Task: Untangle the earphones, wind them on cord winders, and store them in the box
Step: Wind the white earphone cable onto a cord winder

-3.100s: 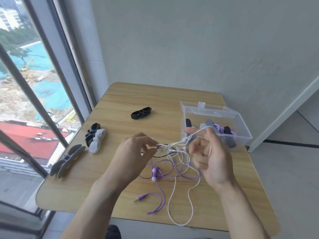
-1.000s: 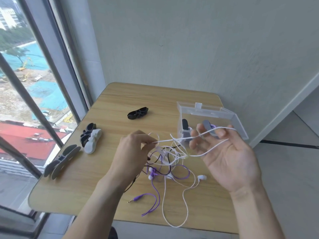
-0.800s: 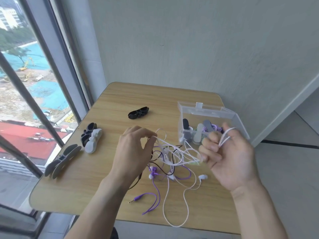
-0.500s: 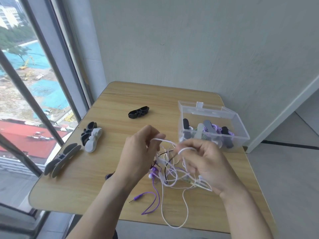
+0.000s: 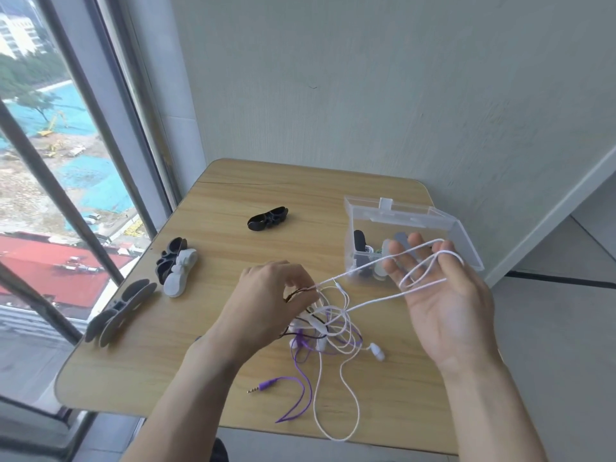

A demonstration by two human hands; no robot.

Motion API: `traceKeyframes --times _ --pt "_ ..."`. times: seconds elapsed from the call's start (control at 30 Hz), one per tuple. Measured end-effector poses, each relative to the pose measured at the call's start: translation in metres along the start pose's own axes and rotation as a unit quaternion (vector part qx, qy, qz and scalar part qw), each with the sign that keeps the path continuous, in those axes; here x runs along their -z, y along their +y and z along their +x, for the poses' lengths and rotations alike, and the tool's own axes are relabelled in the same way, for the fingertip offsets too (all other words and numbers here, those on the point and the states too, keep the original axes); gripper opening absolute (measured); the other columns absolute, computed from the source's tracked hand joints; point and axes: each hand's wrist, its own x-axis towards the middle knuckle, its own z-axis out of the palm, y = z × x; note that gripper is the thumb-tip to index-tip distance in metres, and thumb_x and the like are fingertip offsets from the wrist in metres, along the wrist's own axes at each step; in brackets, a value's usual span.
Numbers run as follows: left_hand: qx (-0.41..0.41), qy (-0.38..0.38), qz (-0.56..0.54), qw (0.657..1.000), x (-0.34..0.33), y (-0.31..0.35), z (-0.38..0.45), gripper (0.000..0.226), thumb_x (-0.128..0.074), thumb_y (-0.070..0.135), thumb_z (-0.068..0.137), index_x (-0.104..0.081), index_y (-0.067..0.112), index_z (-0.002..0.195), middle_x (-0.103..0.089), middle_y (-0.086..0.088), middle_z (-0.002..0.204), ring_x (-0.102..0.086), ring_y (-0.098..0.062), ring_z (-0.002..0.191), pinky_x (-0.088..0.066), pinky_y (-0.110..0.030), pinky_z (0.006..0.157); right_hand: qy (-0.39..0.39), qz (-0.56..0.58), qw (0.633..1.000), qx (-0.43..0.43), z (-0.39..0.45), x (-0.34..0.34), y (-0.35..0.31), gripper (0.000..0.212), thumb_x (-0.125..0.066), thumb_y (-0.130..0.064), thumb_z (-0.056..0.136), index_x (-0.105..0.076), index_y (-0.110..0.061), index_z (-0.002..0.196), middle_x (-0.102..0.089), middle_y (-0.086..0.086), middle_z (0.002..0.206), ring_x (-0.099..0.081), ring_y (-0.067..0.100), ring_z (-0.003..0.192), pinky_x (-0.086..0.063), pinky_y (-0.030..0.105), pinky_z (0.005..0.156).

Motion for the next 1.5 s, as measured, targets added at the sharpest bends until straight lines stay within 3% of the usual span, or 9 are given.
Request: traceKeyframes --times 0.23,0.3,0.4,0.47,0.67,0.77,0.9,1.23,1.5 --pt "0.055 0.082 -0.077 0.992 0.003 0.002 0.002 0.019 -0.06 0.03 0.096 -0.068 0.024 0.08 -0.063 0.002 0.066 -0.058 -0.014 0.06 -0.045 -0.033 0.061 0.005 -0.335 0.937 -0.099 0.01 0.029 -0.001 0.01 -0.058 -0.005 0.097 -0.068 -0.004 0.095 -0.072 0.01 0.086 -0.07 0.023 0.084 -0.057 0.036 0.064" --pt "0.066 0.116 -0.072 0.989 0.005 -0.003 0.005 0.02 -0.061 0.028 0.095 -0.07 0.024 0.079 -0.063 0.006 0.076 -0.058 -0.008 0.069 -0.044 -0.028 0.065 -0.041 -0.462 0.876 -0.131 0.01 0.041 -0.007 0.01 -0.066 -0.009 0.094 -0.071 -0.014 0.101 -0.073 0.006 0.103 -0.071 0.015 0.087 -0.059 0.037 0.073" --pt "0.061 0.136 -0.086 0.985 0.007 -0.004 0.006 0.022 -0.061 0.025 0.095 -0.069 0.02 0.075 -0.063 0.006 0.084 -0.06 -0.008 0.08 -0.048 -0.028 0.074 -0.144 -0.682 0.704 -0.133 0.006 0.053 -0.023 0.038 -0.082 -0.025 0.081 -0.063 -0.039 0.111 -0.061 -0.017 0.118 -0.058 -0.001 0.11 -0.049 0.033 0.098" --pt "0.052 0.11 -0.087 0.989 0.004 0.004 0.003 0.022 -0.059 0.027 0.096 -0.067 0.019 0.077 -0.068 0.006 0.08 -0.061 -0.009 0.081 -0.048 -0.026 0.075 -0.176 -0.706 0.671 -0.141 0.002 0.057 -0.032 0.052 -0.086 -0.03 0.075 -0.057 -0.045 0.116 -0.057 -0.022 0.12 -0.055 -0.005 0.114 -0.047 0.033 0.1" --pt "-0.065 0.072 -0.096 0.991 -0.012 0.023 -0.006 0.021 -0.054 0.029 0.101 -0.06 0.019 0.084 -0.057 0.006 0.061 -0.052 -0.012 0.058 -0.041 -0.025 0.056 -0.062 -0.463 0.874 0.136 -0.008 0.02 -0.02 0.013 -0.066 -0.017 0.094 -0.07 -0.025 0.104 -0.073 -0.012 0.104 -0.069 0.006 0.095 -0.054 0.022 0.079" --pt "-0.129 0.076 -0.033 0.988 -0.018 0.024 -0.005 0.022 -0.052 0.035 0.099 -0.06 0.021 0.086 -0.057 0.01 0.07 -0.048 -0.009 0.063 -0.04 -0.026 0.061 -0.17 -0.503 0.845 0.066 -0.016 0.004 -0.001 0.027 -0.062 -0.041 0.091 -0.066 -0.028 0.115 -0.071 -0.013 0.106 -0.067 -0.003 0.096 -0.052 0.016 0.081" --pt "-0.143 0.055 -0.015 0.988 -0.021 0.021 -0.002 0.017 -0.057 0.032 0.097 -0.062 0.023 0.084 -0.059 0.012 0.075 -0.052 -0.009 0.067 -0.043 -0.026 0.066 -0.184 -0.568 0.798 0.084 -0.017 0.004 0.014 0.017 -0.066 -0.031 0.095 -0.071 -0.02 0.082 -0.058 -0.003 0.057 -0.047 0.004 0.049 -0.039 0.017 0.05" --pt "-0.098 0.062 -0.116 0.986 -0.013 0.027 -0.003 0.015 -0.072 0.024 0.091 -0.079 0.022 0.104 -0.075 0.014 0.091 -0.068 -0.004 0.088 -0.05 -0.018 0.078 -0.058 -0.5 0.845 0.181 -0.009 0.011 0.005 0.02 -0.064 -0.022 0.097 -0.07 -0.019 0.077 -0.066 -0.019 0.063 -0.056 0.002 0.056 -0.038 0.011 0.056" --pt "-0.058 0.056 -0.108 0.991 -0.012 0.027 -0.006 0.01 -0.065 0.015 0.095 -0.071 0.022 0.092 -0.07 0.02 0.088 -0.065 -0.001 0.083 -0.043 -0.009 0.071 -0.131 -0.498 0.85 0.108 -0.007 0.015 0.006 0.017 -0.065 -0.028 0.095 -0.073 -0.022 0.081 -0.063 0.01 0.064 -0.051 0.023 0.057 -0.044 0.032 0.057"
